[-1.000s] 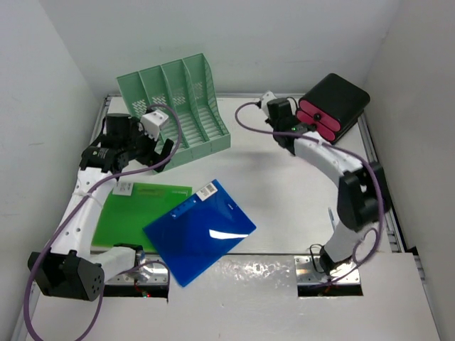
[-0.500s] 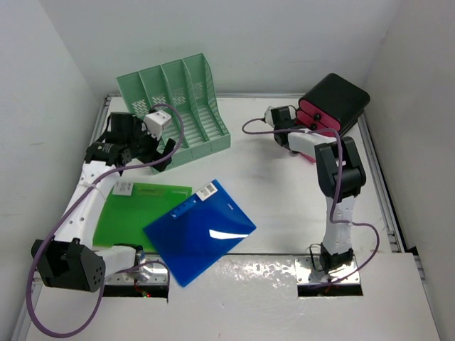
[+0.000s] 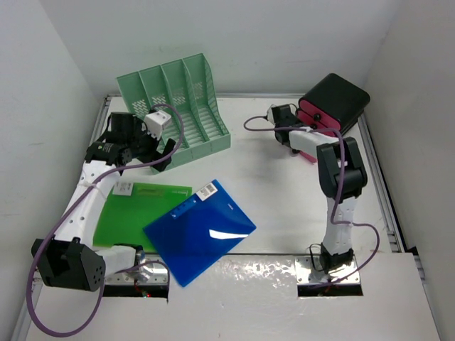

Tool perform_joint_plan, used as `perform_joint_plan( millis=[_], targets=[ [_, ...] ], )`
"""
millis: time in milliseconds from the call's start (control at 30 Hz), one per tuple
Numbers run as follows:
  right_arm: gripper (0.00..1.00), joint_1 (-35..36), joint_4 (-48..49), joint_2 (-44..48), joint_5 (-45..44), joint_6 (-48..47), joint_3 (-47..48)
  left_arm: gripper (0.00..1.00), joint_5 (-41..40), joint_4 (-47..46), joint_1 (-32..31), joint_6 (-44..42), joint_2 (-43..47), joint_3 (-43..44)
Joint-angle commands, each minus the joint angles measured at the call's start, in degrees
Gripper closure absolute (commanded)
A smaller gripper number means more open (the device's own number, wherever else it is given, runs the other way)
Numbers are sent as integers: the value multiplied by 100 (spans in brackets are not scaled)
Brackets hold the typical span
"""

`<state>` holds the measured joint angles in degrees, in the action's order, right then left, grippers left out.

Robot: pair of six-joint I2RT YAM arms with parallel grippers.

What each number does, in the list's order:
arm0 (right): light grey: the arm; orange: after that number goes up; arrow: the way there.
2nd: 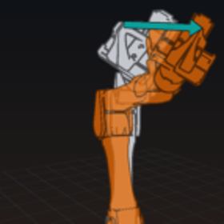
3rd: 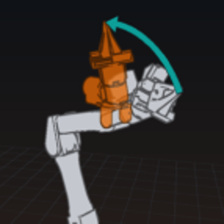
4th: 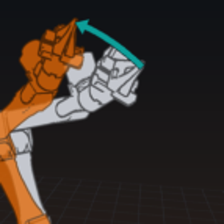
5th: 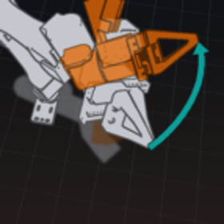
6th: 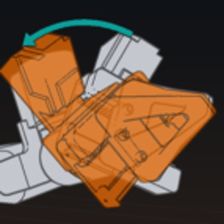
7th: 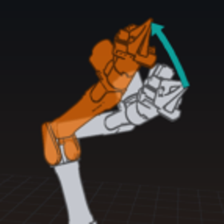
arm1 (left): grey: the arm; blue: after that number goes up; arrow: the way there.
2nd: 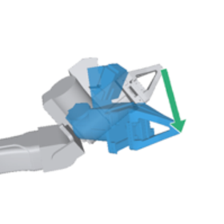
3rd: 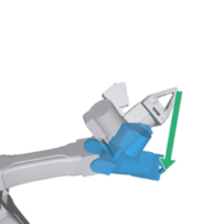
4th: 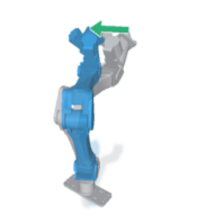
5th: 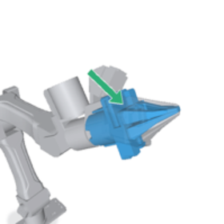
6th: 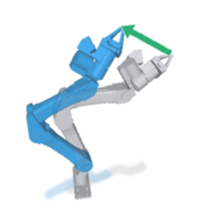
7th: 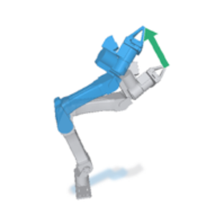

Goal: Organize the desk

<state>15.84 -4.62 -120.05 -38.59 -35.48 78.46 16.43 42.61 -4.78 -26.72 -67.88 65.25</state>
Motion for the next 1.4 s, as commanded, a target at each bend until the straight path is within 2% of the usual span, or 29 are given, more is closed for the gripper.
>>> perform_joint_plan(
  millis=[0,167,267,367,467,667,767,800,1000,1100,1233,1300,1367],
  targets=[
    [54,7,-363,1050,-53,690,65,0,133,-209,73,18,99,189],
    [31,7,-1574,2282,1035,2357,-383,0,256,-235,73,27,248,146],
    [16,-28,-2505,3056,1748,3160,-1162,0,370,-253,73,-17,275,58],
    [11,-203,-3339,3531,2231,3890,-1717,0,554,-306,73,-105,284,-30],
    [10,-676,-3511,3900,2803,4312,-2462,0,686,-332,73,-237,328,-100],
    [14,-1969,-3177,4647,3446,4656,-3686,0,959,-122,73,-597,354,5],
    [21,-2418,-2940,4588,3446,4551,-3890,0,1003,-69,73,-694,389,5],
    [27,-2488,-2896,4517,3472,4455,-3899,0,1020,-69,73,-712,407,5],
    [49,-2629,-3141,3525,3498,4269,-3628,0,1029,-34,73,-773,547,-4],
    [56,-2638,-3334,3077,3394,4164,-3382,0,994,-16,82,-808,539,31],
    [60,-2647,-4133,2505,2947,3900,-3100,0,889,45,100,-896,556,101],
    [60,-2638,-4239,2364,2884,3821,-3108,0,897,28,100,-896,565,93],
    [64,-2638,-4240,2276,2857,3821,-3073,0,941,28,117,-888,556,84]
  ],
)
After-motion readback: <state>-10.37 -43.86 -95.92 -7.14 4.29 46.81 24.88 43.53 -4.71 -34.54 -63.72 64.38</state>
